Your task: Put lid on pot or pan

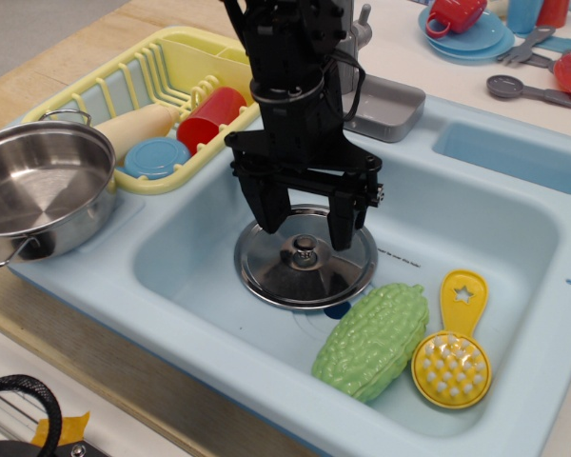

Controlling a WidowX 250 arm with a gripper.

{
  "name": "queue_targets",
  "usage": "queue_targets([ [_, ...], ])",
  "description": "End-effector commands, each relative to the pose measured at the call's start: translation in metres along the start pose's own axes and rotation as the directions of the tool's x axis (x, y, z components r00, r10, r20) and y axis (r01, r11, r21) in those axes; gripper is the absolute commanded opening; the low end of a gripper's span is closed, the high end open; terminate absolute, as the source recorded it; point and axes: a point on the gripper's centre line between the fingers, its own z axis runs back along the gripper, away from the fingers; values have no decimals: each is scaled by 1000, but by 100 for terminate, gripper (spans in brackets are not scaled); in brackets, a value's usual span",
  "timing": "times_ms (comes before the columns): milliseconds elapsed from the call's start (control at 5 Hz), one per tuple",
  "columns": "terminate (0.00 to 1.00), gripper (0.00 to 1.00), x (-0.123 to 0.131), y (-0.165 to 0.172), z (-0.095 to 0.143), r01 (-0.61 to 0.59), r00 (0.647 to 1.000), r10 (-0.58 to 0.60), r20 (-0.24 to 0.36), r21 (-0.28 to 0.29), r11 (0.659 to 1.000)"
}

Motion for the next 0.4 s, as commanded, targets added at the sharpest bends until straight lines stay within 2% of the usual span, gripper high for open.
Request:
queue_targets([
  [0, 0, 100, 2, 4, -1, -12, 1000, 12, 20, -17, 1000],
  [200, 0, 100, 0, 7, -9, -22, 1000, 23, 7, -31, 999],
])
